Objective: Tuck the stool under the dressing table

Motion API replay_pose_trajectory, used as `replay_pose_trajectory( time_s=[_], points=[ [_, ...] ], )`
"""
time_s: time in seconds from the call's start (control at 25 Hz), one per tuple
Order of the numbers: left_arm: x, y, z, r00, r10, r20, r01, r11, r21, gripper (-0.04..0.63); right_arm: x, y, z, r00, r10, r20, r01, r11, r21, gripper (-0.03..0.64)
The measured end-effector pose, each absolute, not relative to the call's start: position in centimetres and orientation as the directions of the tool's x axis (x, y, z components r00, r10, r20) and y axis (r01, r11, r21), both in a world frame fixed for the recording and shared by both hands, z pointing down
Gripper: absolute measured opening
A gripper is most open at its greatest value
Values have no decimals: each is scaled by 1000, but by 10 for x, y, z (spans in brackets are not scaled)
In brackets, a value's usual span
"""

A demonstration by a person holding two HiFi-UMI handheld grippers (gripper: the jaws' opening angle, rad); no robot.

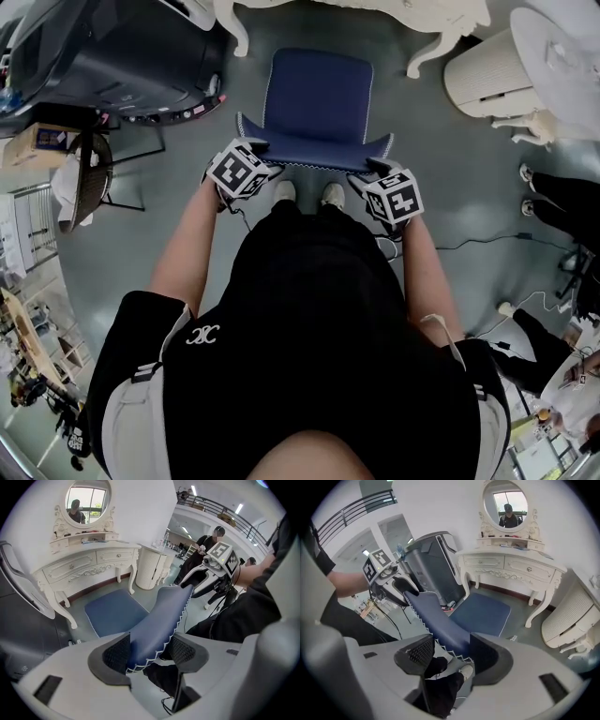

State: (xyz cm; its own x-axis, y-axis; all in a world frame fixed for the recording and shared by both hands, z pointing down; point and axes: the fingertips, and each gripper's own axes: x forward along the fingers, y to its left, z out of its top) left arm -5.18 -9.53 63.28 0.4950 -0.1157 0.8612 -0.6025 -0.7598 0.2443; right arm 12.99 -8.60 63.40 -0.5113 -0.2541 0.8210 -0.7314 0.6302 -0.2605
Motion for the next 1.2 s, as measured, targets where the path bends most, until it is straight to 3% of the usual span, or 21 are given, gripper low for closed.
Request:
replay_pose_trajectory(
  time_s=[0.64, 1.2],
  points=[
    [-25, -169, 633, 485, -212, 848, -683, -698, 216, 250, 158, -179, 632, -417, -368, 831, -783, 609, -123, 249],
    [-3, -217, 631, 486, -242, 840, -698, -685, 207, 252, 179, -232, 634, -429, -345, 835, -761, 636, -128, 250]
  ],
)
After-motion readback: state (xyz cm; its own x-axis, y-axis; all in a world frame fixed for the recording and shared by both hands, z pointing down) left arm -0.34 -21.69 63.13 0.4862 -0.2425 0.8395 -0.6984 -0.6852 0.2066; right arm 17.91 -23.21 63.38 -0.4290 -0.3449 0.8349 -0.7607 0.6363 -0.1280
